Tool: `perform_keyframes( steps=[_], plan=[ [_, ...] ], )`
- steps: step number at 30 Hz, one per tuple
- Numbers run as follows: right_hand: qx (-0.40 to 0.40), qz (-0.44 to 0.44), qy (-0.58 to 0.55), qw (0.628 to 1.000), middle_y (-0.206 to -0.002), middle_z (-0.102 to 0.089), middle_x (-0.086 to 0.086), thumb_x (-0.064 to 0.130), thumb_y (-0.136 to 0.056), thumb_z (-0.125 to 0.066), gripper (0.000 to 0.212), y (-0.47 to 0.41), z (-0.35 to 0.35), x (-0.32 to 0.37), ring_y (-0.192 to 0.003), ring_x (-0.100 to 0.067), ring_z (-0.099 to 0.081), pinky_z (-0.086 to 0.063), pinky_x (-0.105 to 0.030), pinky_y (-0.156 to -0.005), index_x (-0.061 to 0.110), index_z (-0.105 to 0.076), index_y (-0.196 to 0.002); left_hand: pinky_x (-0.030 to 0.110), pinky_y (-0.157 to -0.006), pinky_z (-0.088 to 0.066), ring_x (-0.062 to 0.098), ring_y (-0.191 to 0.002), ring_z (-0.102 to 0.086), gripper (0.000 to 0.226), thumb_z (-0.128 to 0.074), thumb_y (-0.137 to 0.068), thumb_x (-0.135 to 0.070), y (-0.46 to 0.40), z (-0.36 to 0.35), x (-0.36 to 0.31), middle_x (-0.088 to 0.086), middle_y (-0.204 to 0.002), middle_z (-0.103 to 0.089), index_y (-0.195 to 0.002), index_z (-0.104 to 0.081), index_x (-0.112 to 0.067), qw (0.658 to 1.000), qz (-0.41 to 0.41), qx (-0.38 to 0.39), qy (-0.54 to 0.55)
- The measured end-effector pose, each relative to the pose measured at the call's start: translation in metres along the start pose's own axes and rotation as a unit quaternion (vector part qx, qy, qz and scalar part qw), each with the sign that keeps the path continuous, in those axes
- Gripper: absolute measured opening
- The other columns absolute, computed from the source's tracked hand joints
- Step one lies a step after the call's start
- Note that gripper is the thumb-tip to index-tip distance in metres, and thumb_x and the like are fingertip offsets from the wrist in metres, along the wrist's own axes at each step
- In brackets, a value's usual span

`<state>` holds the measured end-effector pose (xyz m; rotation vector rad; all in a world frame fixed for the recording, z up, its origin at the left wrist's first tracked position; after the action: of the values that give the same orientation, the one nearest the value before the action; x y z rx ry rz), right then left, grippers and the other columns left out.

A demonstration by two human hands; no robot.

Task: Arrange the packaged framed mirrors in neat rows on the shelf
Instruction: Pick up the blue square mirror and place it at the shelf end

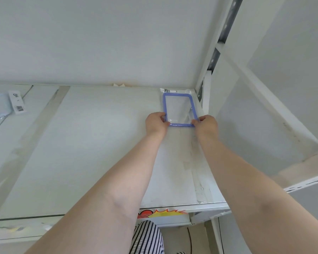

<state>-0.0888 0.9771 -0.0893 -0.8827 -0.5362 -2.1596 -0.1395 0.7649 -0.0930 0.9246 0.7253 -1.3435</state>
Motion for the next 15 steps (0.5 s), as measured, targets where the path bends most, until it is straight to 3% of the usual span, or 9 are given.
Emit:
perform_keyframes(
  steps=[3,7,11,15],
  plan=[
    [0.014,-0.008,0.023,1.000,-0.109,-0.064,-0.016,0.029,-0.088,-0.063,0.024,0.000,0.001,0.000,-0.083,-0.033,-0.062,-0.047,-0.033,-0.071,0.005,-0.066,-0.094,0.025,-0.096,-0.044,0.026,-0.109,-0.062,0.043,-0.068,-0.084,-0.012,-0.002,0.001,-0.001,0.014,-0.124,-0.060,-0.127,-0.061,-0.013,1.000,0.005,-0.003,-0.019],
    [-0.008,-0.011,0.059,0.998,-0.128,-0.046,-0.014,0.034,-0.091,-0.060,0.042,0.013,0.020,0.009,-0.112,-0.035,-0.054,-0.045,-0.038,-0.089,0.009,-0.054,-0.125,0.027,-0.099,-0.043,0.026,-0.116,-0.058,0.045,-0.064,-0.088,-0.020,0.006,0.011,-0.010,0.010,-0.136,-0.049,-0.132,-0.055,-0.017,0.999,0.013,-0.014,-0.046],
    [0.019,0.053,0.043,0.997,-0.128,-0.051,-0.013,0.030,-0.091,-0.061,0.040,0.040,0.037,0.036,-0.121,-0.031,-0.049,-0.043,-0.038,-0.097,0.015,-0.055,-0.127,0.030,-0.103,-0.041,0.026,-0.125,-0.052,0.051,-0.062,-0.089,-0.023,0.032,0.027,-0.032,0.009,-0.140,-0.050,-0.137,-0.049,-0.017,0.997,-0.001,0.028,-0.077],
    [0.083,0.123,0.106,0.983,-0.129,-0.054,-0.011,0.025,-0.089,-0.065,0.041,0.092,0.049,0.061,-0.123,-0.029,-0.047,-0.040,-0.033,-0.097,0.018,-0.056,-0.128,0.031,-0.107,-0.040,0.024,-0.129,-0.049,0.055,-0.063,-0.087,-0.016,0.081,0.059,-0.041,0.007,-0.142,-0.050,-0.140,-0.047,-0.018,0.988,-0.009,0.080,-0.134]
  ],
)
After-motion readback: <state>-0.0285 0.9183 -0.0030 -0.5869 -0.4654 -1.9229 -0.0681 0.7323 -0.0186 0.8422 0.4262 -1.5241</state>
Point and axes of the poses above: each hand's wrist, its own y-axis away from the middle knuckle, its own z-axis out of the back of the hand, x = y × z, the point moved 9 cm from there along -y, towards the middle knuckle
